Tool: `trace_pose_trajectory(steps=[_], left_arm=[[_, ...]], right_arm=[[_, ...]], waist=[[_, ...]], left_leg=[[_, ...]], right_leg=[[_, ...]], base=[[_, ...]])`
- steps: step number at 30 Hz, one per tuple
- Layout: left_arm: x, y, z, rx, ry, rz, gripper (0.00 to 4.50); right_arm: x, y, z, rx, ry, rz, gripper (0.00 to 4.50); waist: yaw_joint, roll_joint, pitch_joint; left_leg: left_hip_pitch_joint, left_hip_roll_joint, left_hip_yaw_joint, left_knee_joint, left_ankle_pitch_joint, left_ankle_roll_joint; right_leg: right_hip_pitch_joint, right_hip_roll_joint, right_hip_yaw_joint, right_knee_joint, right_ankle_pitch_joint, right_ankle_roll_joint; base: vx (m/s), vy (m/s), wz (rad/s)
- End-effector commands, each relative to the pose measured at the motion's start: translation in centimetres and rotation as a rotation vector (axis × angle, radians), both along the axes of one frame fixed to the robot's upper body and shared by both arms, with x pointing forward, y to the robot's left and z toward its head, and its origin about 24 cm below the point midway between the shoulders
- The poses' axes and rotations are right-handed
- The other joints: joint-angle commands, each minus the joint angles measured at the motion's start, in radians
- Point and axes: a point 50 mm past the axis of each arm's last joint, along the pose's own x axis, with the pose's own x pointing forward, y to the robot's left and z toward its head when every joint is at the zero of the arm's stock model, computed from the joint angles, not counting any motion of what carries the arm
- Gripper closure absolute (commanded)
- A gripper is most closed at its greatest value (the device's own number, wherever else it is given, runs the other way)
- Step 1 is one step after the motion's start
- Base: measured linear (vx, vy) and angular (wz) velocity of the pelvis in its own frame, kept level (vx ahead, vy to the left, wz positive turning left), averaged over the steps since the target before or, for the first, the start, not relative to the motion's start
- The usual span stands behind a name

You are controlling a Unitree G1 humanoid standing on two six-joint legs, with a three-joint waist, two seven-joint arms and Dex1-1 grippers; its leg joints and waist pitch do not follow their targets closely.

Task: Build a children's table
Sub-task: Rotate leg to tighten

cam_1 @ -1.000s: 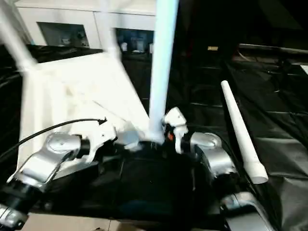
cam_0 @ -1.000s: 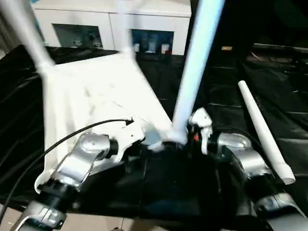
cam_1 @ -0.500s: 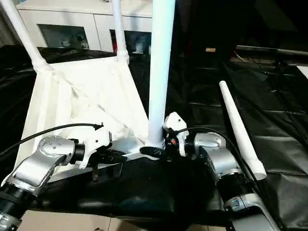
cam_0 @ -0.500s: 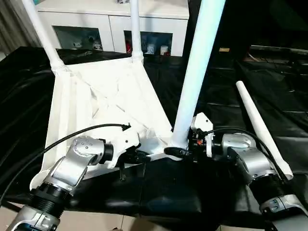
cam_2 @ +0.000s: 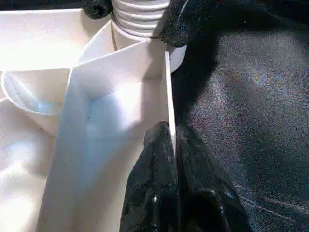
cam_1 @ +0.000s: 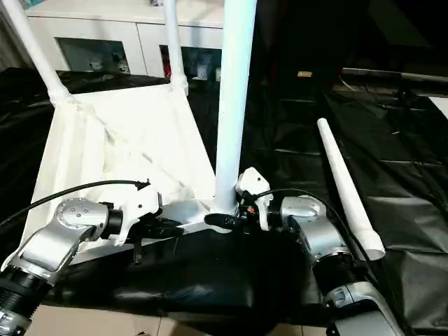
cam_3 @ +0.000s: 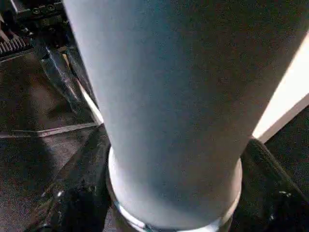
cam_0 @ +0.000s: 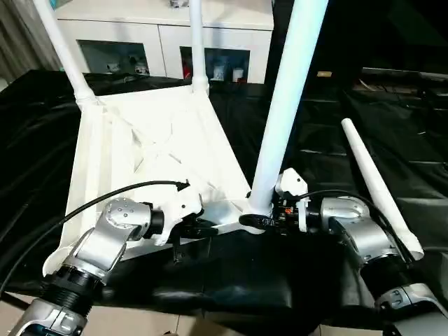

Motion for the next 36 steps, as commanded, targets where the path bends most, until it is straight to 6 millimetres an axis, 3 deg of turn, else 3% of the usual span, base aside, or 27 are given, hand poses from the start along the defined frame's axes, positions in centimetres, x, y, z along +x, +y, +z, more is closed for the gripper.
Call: trace_pose_trajectory(steps=[1, 8, 13, 16, 18, 19, 21, 22, 24, 25, 26, 27, 28, 30, 31, 32, 34, 36], left_arm=[[-0.5, -0.8, -0.2, -0.048, 0.015, -0.048, 4.5], [0.3, -1.0, -1.2, -0.013, -0.005, 0.065, 4.5], [1.1, -2.0, -1.8, -0.031, 0.008, 0.174, 4.5], [1.9, -4.0, -2.3, -0.026, 0.002, 0.268, 4.5], [2.4, -4.8, -2.4, -0.023, -0.002, 0.332, 4.5], [2.7, -5.3, -2.6, -0.017, -0.009, 0.378, 4.5], [3.3, -6.5, -2.8, -0.006, -0.018, 0.456, 4.5], [3.3, -6.6, -2.8, -0.005, -0.019, 0.462, 4.5], [3.5, -7.1, -2.9, -0.001, -0.03, 0.489, 4.5], [3.6, -7.4, -2.9, 0.002, -0.037, 0.499, 4.5], [3.7, -7.6, -2.9, 0.002, -0.044, 0.495, 4.5], [3.7, -7.6, -2.8, 0.002, -0.045, 0.494, 4.5], [3.7, -7.7, -2.8, 0.004, -0.05, 0.483, 4.5], [3.5, -7.5, -2.8, 0.007, -0.044, 0.46, 4.5], [3.5, -7.4, -2.8, 0.013, -0.052, 0.454, 4.5], [3.5, -7.3, -2.8, 0.018, -0.06, 0.446, 4.5], [3.5, -6.8, -2.8, 0.028, -0.062, 0.437, 4.5], [3.5, -6.4, -2.8, 0.035, -0.058, 0.433, 4.5]], right_arm=[[0.0, -0.2, -0.5, -0.012, 0.021, -0.017, 1.73], [-0.5, 0.8, -1.8, 0.092, 0.098, -0.136, 1.74], [-0.2, 2.1, -3.0, 0.112, 0.1, -0.306, 1.74], [0.5, 4.2, -4.1, 0.114, 0.114, -0.538, 1.74], [0.7, 5.0, -4.4, 0.097, 0.119, -0.625, 1.74], [0.9, 5.5, -4.6, 0.084, 0.119, -0.69, 1.74], [1.3, 6.6, -4.8, 0.098, 0.154, -0.802, 1.74], [1.4, 6.8, -4.8, 0.101, 0.158, -0.812, 1.74], [1.6, 7.3, -4.7, 0.125, 0.182, -0.862, 1.74], [1.7, 7.7, -4.6, 0.121, 0.169, -0.885, 1.74], [1.8, 8.0, -4.5, 0.107, 0.145, -0.887, 1.74], [1.8, 8.1, -4.4, 0.102, 0.137, -0.887, 1.74], [1.8, 8.5, -4.2, 0.12, 0.13, -0.863, 1.74], [1.8, 8.9, -3.7, 0.205, 0.164, -0.809, 1.74], [1.9, 8.8, -3.6, 0.213, 0.155, -0.803, 1.39], [2.0, 8.7, -3.5, 0.208, 0.135, -0.805, 1.39], [2.2, 8.2, -3.2, 0.212, 0.1, -0.793, 0.98], [2.4, 7.6, -2.7, 0.216, 0.06, -0.769, 0.96]], waist=[[0.001, -0.013, -0.061], [0.0, -0.013, -0.058], [-0.004, -0.012, -0.05], [-0.019, -0.015, -0.041], [-0.022, -0.013, -0.043], [-0.027, -0.01, -0.043], [-0.034, -0.014, -0.042], [-0.033, -0.009, -0.049], [-0.034, -0.012, -0.05], [-0.035, -0.01, -0.047], [-0.036, -0.015, -0.044], [-0.036, -0.01, -0.048], [-0.037, -0.015, -0.048], [-0.036, -0.014, -0.051], [-0.036, -0.015, -0.051], [-0.035, -0.015, -0.051], [-0.036, -0.017, -0.051], [-0.035, -0.019, -0.051]], left_leg=[[-0.005, 0.028, -0.002, -0.058, -0.124, 0.073], [-0.003, 0.028, -0.002, -0.059, -0.141, 0.065], [0.004, 0.025, -0.005, -0.068, -0.223, 0.025], [0.011, 0.017, -0.013, -0.075, -0.297, -0.008], [0.016, 0.015, -0.018, -0.074, -0.321, -0.003], [0.018, 0.014, -0.018, -0.073, -0.325, -0.002], [0.017, 0.011, -0.019, -0.074, -0.335, -0.003], [0.023, 0.012, -0.02, -0.074, -0.347, 0.002], [0.014, 0.015, -0.019, -0.08, -0.338, 0.02], [0.016, 0.014, -0.018, -0.08, -0.354, 0.024], [0.019, 0.013, -0.018, -0.08, -0.374, 0.025], [0.023, 0.012, -0.02, -0.08, -0.386, 0.02], [0.02, 0.013, -0.021, -0.081, -0.388, 0.022], [0.013, 0.017, -0.023, -0.087, -0.384, 0.03], [0.013, 0.017, -0.023, -0.088, -0.382, 0.033], [0.014, 0.018, -0.022, -0.089, -0.376, 0.036], [0.011, 0.018, -0.023, -0.091, -0.379, 0.038], [0.014, 0.017, -0.021, -0.089, -0.388, 0.043]], right_leg=[[0.06, -0.052, 0.043, -0.061, -0.145, -0.229], [0.057, -0.054, 0.045, -0.066, -0.177, -0.218], [0.049, -0.059, 0.046, -0.089, -0.381, -0.155], [0.043, -0.06, 0.037, -0.111, -0.578, -0.084], [0.039, -0.064, 0.034, -0.119, -0.63, -0.057], [0.033, -0.064, 0.036, -0.122, -0.631, -0.055], [0.032, -0.059, 0.032, -0.124, -0.634, -0.052], [0.032, -0.061, 0.031, -0.125, -0.614, -0.051], [0.037, -0.059, 0.031, -0.122, -0.553, -0.062], [0.032, -0.057, 0.031, -0.124, -0.556, -0.063], [0.028, -0.057, 0.029, -0.128, -0.581, -0.059], [0.029, -0.061, 0.029, -0.131, -0.594, -0.056], [0.03, -0.062, 0.028, -0.131, -0.592, -0.054], [0.038, -0.062, 0.029, -0.126, -0.55, -0.056], [0.038, -0.062, 0.029, -0.127, -0.544, -0.057], [0.037, -0.063, 0.03, -0.127, -0.538, -0.061], [0.038, -0.063, 0.03, -0.127, -0.537, -0.066], [0.036, -0.065, 0.031, -0.13, -0.555, -0.065]], base=[[0.0, 0.0, 0.0], [0.0, 0.0, 0.0], [0.0, 0.0, 0.0], [0.0, 0.0, 0.0], [0.0, 0.0, 0.0], [0.0, 0.0, 0.0], [0.0, 0.0, 0.0], [0.0, 0.0, 0.0], [0.0, 0.0, 0.0], [0.0, 0.0, 0.0], [0.0, 0.0, 0.0], [0.0, 0.0, 0.0], [0.0, 0.0, 0.0], [0.0, 0.0, 0.0], [0.0, 0.0, 0.0], [0.0, 0.0, 0.0], [0.0, 0.0, 0.0], [0.0, 0.0, 0.0]])
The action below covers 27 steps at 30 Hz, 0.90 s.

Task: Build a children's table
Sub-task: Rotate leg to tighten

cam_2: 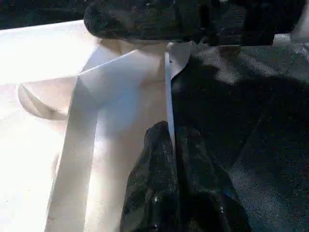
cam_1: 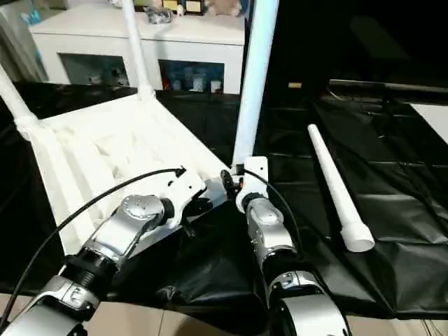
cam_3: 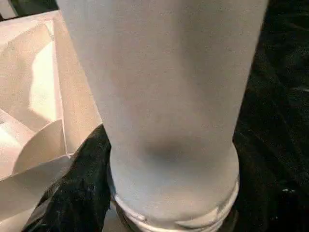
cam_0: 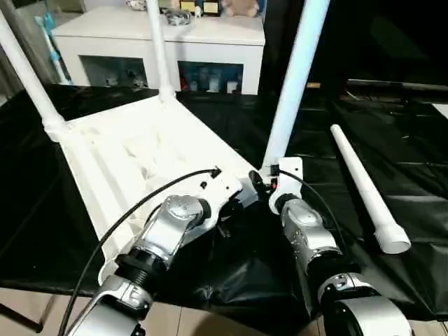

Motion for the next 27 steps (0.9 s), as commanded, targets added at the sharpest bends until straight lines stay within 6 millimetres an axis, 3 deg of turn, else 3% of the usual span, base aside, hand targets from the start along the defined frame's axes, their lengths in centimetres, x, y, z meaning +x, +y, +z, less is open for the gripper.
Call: trace_pose_trajectory(steps=[1, 3, 5, 7, 9, 10, 13, 19, 23, 27], left_arm=[[-0.3, 0.5, -1.1, 0.002, 0.007, 0.039, 4.5], [-0.5, 1.0, -1.1, 0.014, 0.005, 0.018, 4.5], [-0.9, 1.7, -0.9, 0.005, -0.009, -0.045, 4.5], [-1.5, 2.2, -0.7, -0.008, -0.022, -0.117, 4.5], [-2.0, 2.8, -0.9, -0.001, -0.001, -0.165, 4.5], [-2.4, 3.4, -1.0, 0.016, 0.005, -0.207, 4.5], [-3.1, 4.4, -1.0, 0.02, 0.025, -0.279, 4.5], [-4.5, 5.1, -0.2, -0.059, 0.108, -0.412, 4.5], [-4.6, 5.5, 0.0, -0.063, 0.123, -0.436, 4.5], [-4.4, 5.8, 0.1, -0.048, 0.12, -0.434, 4.5]], right_arm=[[-0.8, 3.3, 0.4, 0.035, -0.043, 0.195, 0.92], [-0.7, 2.7, 0.9, 0.0, -0.095, 0.252, 0.55], [-0.9, 1.7, 1.2, -0.038, -0.123, 0.373, 0.47], [-1.2, 0.7, 1.3, -0.085, -0.131, 0.469, 0.21], [-1.5, -0.4, 1.3, -0.132, -0.138, 0.527, 0.21], [-1.7, -1.4, 1.3, -0.159, -0.139, 0.581, 0.21], [-2.4, -3.1, 1.6, -0.158, -0.124, 0.701, 0.21], [-3.7, -4.2, 1.8, -0.159, -0.081, 0.895, 0.21], [-3.8, -4.3, 2.0, -0.161, -0.082, 0.937, 0.21], [-3.8, -4.3, 2.3, -0.153, -0.087, 0.949, 0.21]], waist=[[-0.003, -0.019, -0.03], [-0.004, -0.02, -0.034], [-0.002, -0.024, -0.038], [0.002, -0.026, -0.042], [0.005, -0.024, -0.042], [0.005, -0.023, -0.044], [0.017, -0.019, -0.046], [0.022, -0.012, -0.043], [0.033, -0.01, -0.046], [0.037, -0.014, -0.044]], left_leg=[[-0.014, 0.032, -0.02, -0.083, -0.377, 0.044], [-0.021, 0.033, -0.021, -0.083, -0.339, 0.044], [-0.021, 0.035, -0.018, -0.079, -0.303, 0.059], [-0.029, 0.039, -0.013, -0.075, -0.233, 0.084], [-0.026, 0.04, -0.008, -0.069, -0.215, 0.103], [-0.031, 0.04, -0.007, -0.068, -0.199, 0.104], [-0.029, 0.044, -0.001, -0.062, -0.153, 0.109], [-0.029, 0.048, -0.003, -0.061, -0.154, 0.103], [-0.019, 0.05, 0.004, -0.058, -0.146, 0.105], [-0.02, 0.049, 0.004, -0.061, -0.165, 0.09]], right_leg=[[0.02, -0.058, 0.028, -0.098, -0.568, -0.064], [0.025, -0.061, 0.028, -0.096, -0.549, -0.063], [0.026, -0.059, 0.032, -0.09, -0.491, -0.084], [0.031, -0.057, 0.036, -0.077, -0.382, -0.113], [0.023, -0.054, 0.035, -0.073, -0.356, -0.144], [0.027, -0.056, 0.036, -0.07, -0.344, -0.155], [0.029, -0.051, 0.035, -0.059, -0.251, -0.178], [0.034, -0.046, 0.035, -0.045, -0.188, -0.215], [0.028, -0.043, 0.037, -0.038, -0.127, -0.246], [0.031, -0.047, 0.038, -0.04, -0.163, -0.233]], base=[[0.0, 0.0, 0.0], [0.0, 0.0, 0.0], [0.0, 0.0, 0.0], [0.0, 0.0, 0.0], [0.0, 0.0, 0.0], [0.0, 0.0, 0.0], [0.0, 0.0, 0.0], [0.0, 0.0, 0.0], [0.0, 0.0, 0.0], [0.0, 0.0, 0.0]])
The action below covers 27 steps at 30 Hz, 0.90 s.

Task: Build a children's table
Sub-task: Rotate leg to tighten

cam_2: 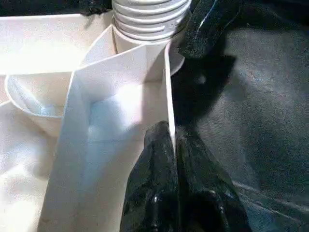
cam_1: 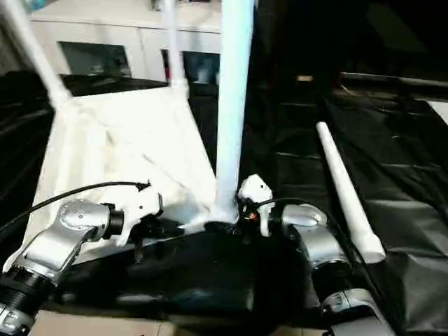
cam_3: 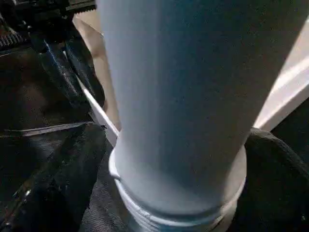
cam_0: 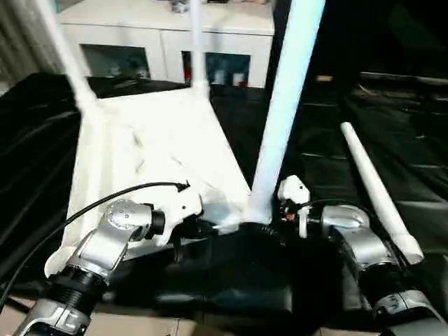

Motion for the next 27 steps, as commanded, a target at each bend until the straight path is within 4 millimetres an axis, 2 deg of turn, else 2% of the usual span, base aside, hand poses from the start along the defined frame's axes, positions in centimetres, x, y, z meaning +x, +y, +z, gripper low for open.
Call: trace_pose_trajectory(steps=[1, 2, 4, 6, 9, 11, 18, 27], left_arm=[[-0.72, -0.57, -0.93, -0.003, 0.053, -0.037, 4.5], [-0.71, -0.55, -0.92, -0.003, 0.052, -0.036, 4.5], [-0.75, -0.45, -0.91, -0.001, 0.057, -0.038, 4.5], [-0.75, -0.39, -0.94, 0.001, 0.058, -0.038, 4.5], [-0.76, -0.27, -1.04, 0.006, 0.057, -0.033, 4.5], [-0.77, -0.23, -1.08, 0.008, 0.057, -0.03, 4.5], [-0.79, -0.19, -1.14, 0.012, 0.061, -0.031, 4.5], [-0.85, -0.17, -1.35, 0.024, 0.067, -0.032, 4.5]], right_arm=[[0.2, 0.06, 0.74, 0.018, -0.009, 0.023, 0.21], [0.21, 0.06, 0.76, 0.019, -0.009, 0.023, 0.21], [0.25, 0.05, 0.83, 0.024, -0.009, 0.025, 0.54], [0.25, 0.02, 0.86, 0.026, -0.01, 0.027, 0.54], [0.23, -0.04, 0.95, 0.04, -0.01, 0.027, 0.97], [0.2, -0.07, 0.98, 0.043, -0.011, 0.029, 1.02], [0.14, -0.32, 0.83, 0.041, -0.004, 0.029, 1.66], [0.03, -0.38, 0.31, 0.037, 0.014, 0.008, 1.76]], waist=[[-0.001, -0.009, -0.046], [-0.002, -0.009, -0.046], [-0.001, -0.012, -0.046], [-0.001, -0.012, -0.047], [-0.001, -0.012, -0.048], [0.0, -0.012, -0.048], [0.001, -0.013, -0.049], [0.002, -0.012, -0.05]], left_leg=[[-0.002, 0.037, -0.003, -0.063, -0.171, 0.085], [-0.003, 0.037, -0.003, -0.063, -0.173, 0.084], [-0.002, 0.037, -0.003, -0.063, -0.167, 0.081], [-0.003, 0.037, -0.003, -0.062, -0.157, 0.082], [-0.003, 0.036, -0.003, -0.06, -0.139, 0.09], [-0.003, 0.036, -0.002, -0.06, -0.141, 0.091], [-0.004, 0.035, -0.002, -0.058, -0.132, 0.09], [-0.003, 0.035, -0.002, -0.056, -0.126, 0.093]], right_leg=[[0.052, -0.05, 0.042, -0.058, -0.186, -0.224], [0.052, -0.05, 0.042, -0.059, -0.191, -0.221], [0.052, -0.051, 0.043, -0.059, -0.193, -0.217], [0.052, -0.05, 0.043, -0.057, -0.184, -0.217], [0.053, -0.049, 0.042, -0.054, -0.152, -0.225], [0.053, -0.05, 0.042, -0.054, -0.159, -0.225], [0.055, -0.049, 0.041, -0.053, -0.158, -0.222], [0.055, -0.049, 0.041, -0.051, -0.145, -0.228]], base=[[0.0, 0.0, 0.0], [0.0, 0.0, 0.0], [0.0, 0.0, 0.0], [0.0, 0.0, 0.0], [0.0, 0.0, 0.0], [0.0, 0.0, 0.0], [0.0, 0.0, 0.0], [0.0, 0.0, 0.0]])
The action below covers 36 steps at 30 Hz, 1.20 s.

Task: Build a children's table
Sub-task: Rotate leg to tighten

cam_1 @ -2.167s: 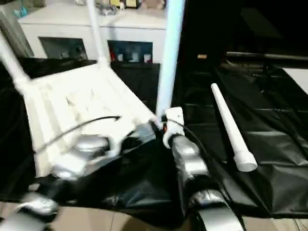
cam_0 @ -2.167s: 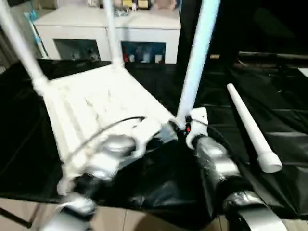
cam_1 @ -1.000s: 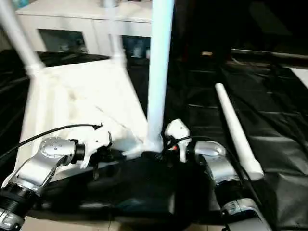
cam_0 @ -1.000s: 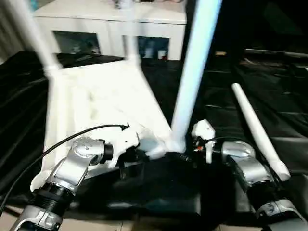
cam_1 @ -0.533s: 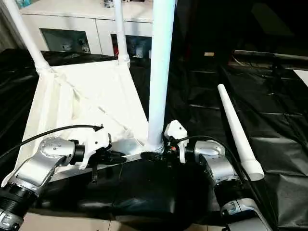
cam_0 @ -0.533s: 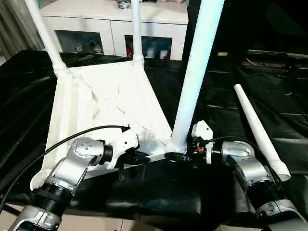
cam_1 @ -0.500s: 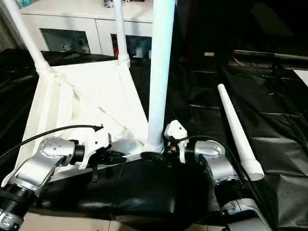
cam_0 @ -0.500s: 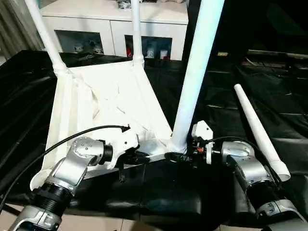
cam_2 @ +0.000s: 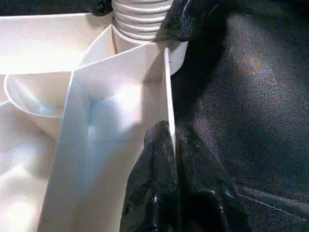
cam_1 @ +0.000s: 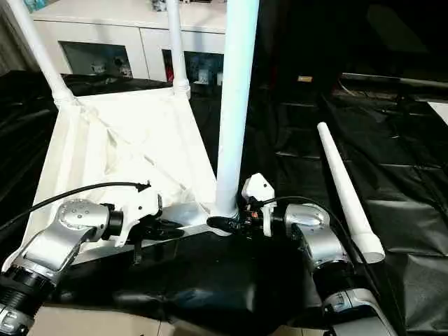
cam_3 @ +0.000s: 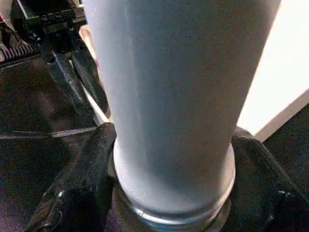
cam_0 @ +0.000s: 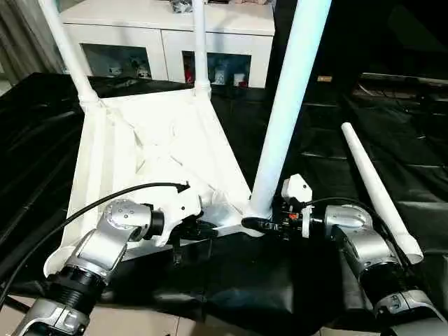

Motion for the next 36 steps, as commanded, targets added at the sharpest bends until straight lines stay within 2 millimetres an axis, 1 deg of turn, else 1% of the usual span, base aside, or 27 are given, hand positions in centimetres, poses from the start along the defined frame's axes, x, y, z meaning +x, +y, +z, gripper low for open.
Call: trace_pose_trajectory(steps=[1, 3, 4, 6, 8, 9, 11, 12, 13, 14, 15, 16, 17, 18, 22, 23, 24, 25, 26, 27, 28, 29, 31, 32, 33, 34, 36], left_arm=[[-0.7, -0.4, -1.5, 0.024, 0.058, -0.017, 4.5], [0.2, -0.5, -2.0, 0.071, 0.022, 0.083, 4.5], [0.2, -0.5, -2.0, 0.071, 0.022, 0.083, 4.5], [1.2, -1.3, -2.2, 0.063, 0.002, 0.198, 4.5], [1.6, -2.2, -2.2, 0.029, 0.003, 0.24, 4.5], [2.0, -3.0, -2.3, 0.018, -0.001, 0.282, 4.5], [2.5, -4.1, -2.4, 0.012, -0.006, 0.336, 4.5], [2.6, -4.6, -2.5, 0.01, -0.009, 0.36, 4.5], [2.9, -5.3, -2.6, 0.008, -0.013, 0.395, 4.5], [3.1, -5.8, -2.6, 0.011, -0.019, 0.413, 4.5], [3.1, -5.9, -2.6, 0.013, -0.023, 0.42, 4.5], [3.3, -6.2, -2.7, 0.017, -0.03, 0.433, 4.5], [3.5, -6.8, -2.7, 0.016, -0.039, 0.46, 4.5], [3.8, -7.2, -2.6, 0.019, -0.057, 0.488, 4.5], [3.9, -7.7, -2.7, 0.026, -0.063, 0.492, 4.5], [3.9, -7.8, -2.7, 0.028, -0.063, 0.488, 4.5], [3.9, -7.8, -2.7, 0.029, -0.064, 0.484, 4.5], [3.9, -7.9, -2.6, 0.027, -0.069, 0.474, 4.5], [3.8, -7.8, -2.6, 0.026, -0.068, 0.463, 4.5], [3.8, -7.8, -2.6, 0.025, -0.068, 0.456, 4.5], [3.7, -7.7, -2.7, 0.026, -0.068, 0.453, 4.5], [3.7, -7.7, -2.6, 0.017, -0.068, 0.446, 4.5], [3.6, -7.5, -2.5, 0.009, -0.071, 0.427, 4.5], [3.5, -7.3, -2.4, 0.008, -0.077, 0.411, 4.5], [3.5, -7.3, -2.4, 0.007, -0.077, 0.407, 4.5], [3.4, -7.2, -2.4, 0.007, -0.076, 0.401, 4.5], [3.1, -6.6, -2.2, 0.018, -0.089, 0.35, 4.5]], right_arm=[[0.2, -0.1, -0.1, 0.007, 0.004, -0.031, 1.77], [0.7, 0.1, -0.6, 0.067, 0.025, -0.167, 1.77], [0.7, 0.1, -0.6, 0.067, 0.025, -0.167, 1.77], [1.1, 0.5, -1.7, 0.131, 0.082, -0.341, 1.77], [1.2, 1.2, -2.2, 0.144, 0.101, -0.42, 1.78], [1.3, 2.0, -2.7, 0.15, 0.111, -0.495, 1.78], [1.3, 3.2, -3.1, 0.16, 0.118, -0.59, 1.78], [1.4, 3.7, -3.4, 0.15, 0.13, -0.639, 1.78], [1.6, 4.4, -3.8, 0.117, 0.14, -0.714, 1.78], [1.7, 4.8, -4.0, 0.093, 0.142, -0.769, 1.78], [1.7, 4.9, -4.1, 0.085, 0.142, -0.787, 1.78], [1.8, 5.1, -4.2, 0.072, 0.142, -0.821, 1.78], [2.1, 5.4, -4.3, 0.077, 0.164, -0.92, 1.78], [2.4, 5.6, -4.3, 0.102, 0.207, -1.015, 1.78], [2.6, 6.5, -4.0, 0.062, 0.156, -1.026, 1.78], [2.6, 6.9, -3.9, 0.049, 0.15, -1.017, 1.78], [2.6, 7.2, -3.9, 0.038, 0.147, -1.009, 1.78], [2.6, 7.6, -3.8, 0.049, 0.148, -0.974, 1.78], [2.6, 7.9, -3.6, 0.073, 0.15, -0.941, 1.78], [2.6, 8.0, -3.4, 0.095, 0.139, -0.926, 1.78], [2.6, 8.0, -3.3, 0.108, 0.131, -0.922, 1.78], [2.8, 7.9, -3.0, 0.138, 0.125, -0.914, 1.43], [3.1, 7.2, -2.4, 0.174, 0.089, -0.913, 1.08], [3.4, 6.6, -2.0, 0.189, 0.06, -0.918, 1.05], [3.5, 6.5, -1.9, 0.19, 0.053, -0.916, 0.97], [3.6, 6.2, -1.7, 0.193, 0.04, -0.912, 0.97], [4.0, 4.4, -1.0, 0.182, -0.012, -0.856, 0.68]], waist=[[0.0, -0.011, -0.051], [-0.003, -0.008, -0.048], [-0.006, -0.009, -0.046], [-0.008, -0.008, -0.041], [-0.008, -0.01, -0.041], [-0.008, -0.008, -0.04], [-0.013, -0.007, -0.037], [-0.011, -0.005, -0.038], [-0.015, -0.003, -0.035], [-0.019, -0.005, -0.035], [-0.019, -0.005, -0.035], [-0.021, -0.007, -0.036], [-0.026, -0.005, -0.036], [-0.025, -0.005, -0.037], [-0.029, -0.005, -0.039], [-0.03, -0.013, -0.04], [-0.028, -0.008, -0.041], [-0.03, -0.006, -0.04], [-0.032, -0.016, -0.04], [-0.03, -0.012, -0.039], [-0.031, -0.012, -0.04], [-0.032, -0.019, -0.04], [-0.03, -0.017, -0.041], [-0.03, -0.02, -0.043], [-0.031, -0.019, -0.043], [-0.032, -0.019, -0.043], [-0.033, -0.021, -0.042]], left_leg=[[-0.003, 0.035, -0.002, -0.057, -0.125, 0.093], [-0.003, 0.035, -0.002, -0.059, -0.144, 0.086], [-0.002, 0.034, -0.001, -0.06, -0.159, 0.081], [0.006, 0.033, -0.004, -0.067, -0.22, 0.047], [0.01, 0.033, -0.008, -0.069, -0.252, 0.028], [0.006, 0.032, -0.008, -0.071, -0.255, 0.024], [0.009, 0.031, -0.009, -0.074, -0.275, 0.011], [0.012, 0.03, -0.011, -0.073, -0.281, 0.009], [0.01, 0.027, -0.014, -0.076, -0.303, 0.006], [0.013, 0.024, -0.014, -0.075, -0.319, 0.002], [0.013, 0.024, -0.014, -0.075, -0.319, 0.002], [0.011, 0.023, -0.016, -0.075, -0.322, 0.003], [0.016, 0.021, -0.015, -0.074, -0.335, 0.006], [0.018, 0.02, -0.016, -0.073, -0.34, 0.008], [0.014, 0.02, -0.018, -0.077, -0.363, 0.015], [0.011, 0.021, -0.016, -0.078, -0.354, 0.019], [0.011, 0.023, -0.017, -0.08, -0.345, 0.023], [0.008, 0.023, -0.016, -0.081, -0.345, 0.026], [0.006, 0.024, -0.016, -0.081, -0.347, 0.03], [0.006, 0.024, -0.016, -0.082, -0.353, 0.033], [0.007, 0.024, -0.016, -0.081, -0.354, 0.034], [0.004, 0.025, -0.015, -0.081, -0.351, 0.038], [0.003, 0.025, -0.016, -0.081, -0.334, 0.042], [-0.002, 0.026, -0.016, -0.08, -0.323, 0.049], [-0.006, 0.027, -0.016, -0.08, -0.308, 0.054], [-0.008, 0.027, -0.015, -0.081, -0.298, 0.055], [-0.008, 0.028, -0.014, -0.08, -0.279, 0.06]], right_leg=[[0.054, -0.048, 0.041, -0.053, -0.141, -0.23], [0.053, -0.05, 0.042, -0.057, -0.166, -0.228], [0.05, -0.05, 0.043, -0.061, -0.188, -0.226], [0.046, -0.053, 0.044, -0.075, -0.31, -0.196], [0.044, -0.054, 0.043, -0.082, -0.383, -0.17], [0.045, -0.055, 0.043, -0.086, -0.399, -0.157], [0.039, -0.055, 0.044, -0.092, -0.441, -0.134], [0.039, -0.056, 0.042, -0.094, -0.46, -0.126], [0.038, -0.055, 0.04, -0.099, -0.513, -0.104], [0.034, -0.055, 0.039, -0.106, -0.552, -0.088], [0.034, -0.055, 0.039, -0.106, -0.552, -0.088], [0.035, -0.056, 0.038, -0.108, -0.572, -0.074], [0.026, -0.055, 0.037, -0.113, -0.588, -0.062], [0.026, -0.054, 0.037, -0.114, -0.586, -0.058], [0.027, -0.052, 0.034, -0.113, -0.558, -0.056], [0.028, -0.051, 0.035, -0.112, -0.539, -0.057], [0.029, -0.053, 0.037, -0.109, -0.513, -0.063], [0.029, -0.052, 0.037, -0.108, -0.498, -0.069], [0.031, -0.052, 0.036, -0.108, -0.498, -0.068], [0.03, -0.054, 0.036, -0.108, -0.505, -0.068], [0.03, -0.054, 0.036, -0.109, -0.51, -0.067], [0.031, -0.056, 0.037, -0.11, -0.518, -0.064], [0.031, -0.057, 0.037, -0.109, -0.514, -0.065], [0.034, -0.059, 0.038, -0.107, -0.505, -0.066], [0.035, -0.059, 0.038, -0.106, -0.49, -0.068], [0.036, -0.059, 0.038, -0.105, -0.48, -0.071], [0.037, -0.057, 0.038, -0.102, -0.462, -0.086]], base=[[0.0, 0.0, 0.0], [0.0, 0.0, 0.0], [0.0, 0.0, 0.0], [0.0, 0.0, 0.0], [0.0, 0.0, 0.0], [0.0, 0.0, 0.0], [0.0, 0.0, 0.0], [0.0, 0.0, 0.0], [0.0, 0.0, 0.0], [0.0, 0.0, 0.0], [0.0, 0.0, 0.0], [0.0, 0.0, 0.0], [0.0, 0.0, 0.0], [0.0, 0.0, 0.0], [0.0, 0.0, 0.0], [0.0, 0.0, 0.0], [0.0, 0.0, 0.0], [0.0, 0.0, 0.0], [0.0, 0.0, 0.0], [0.0, 0.0, 0.0], [0.0, 0.0, 0.0], [0.0, 0.0, 0.0], [0.0, 0.0, 0.0], [0.0, 0.0, 0.0], [0.0, 0.0, 0.0], [0.0, 0.0, 0.0], [0.0, 0.0, 0.0]])
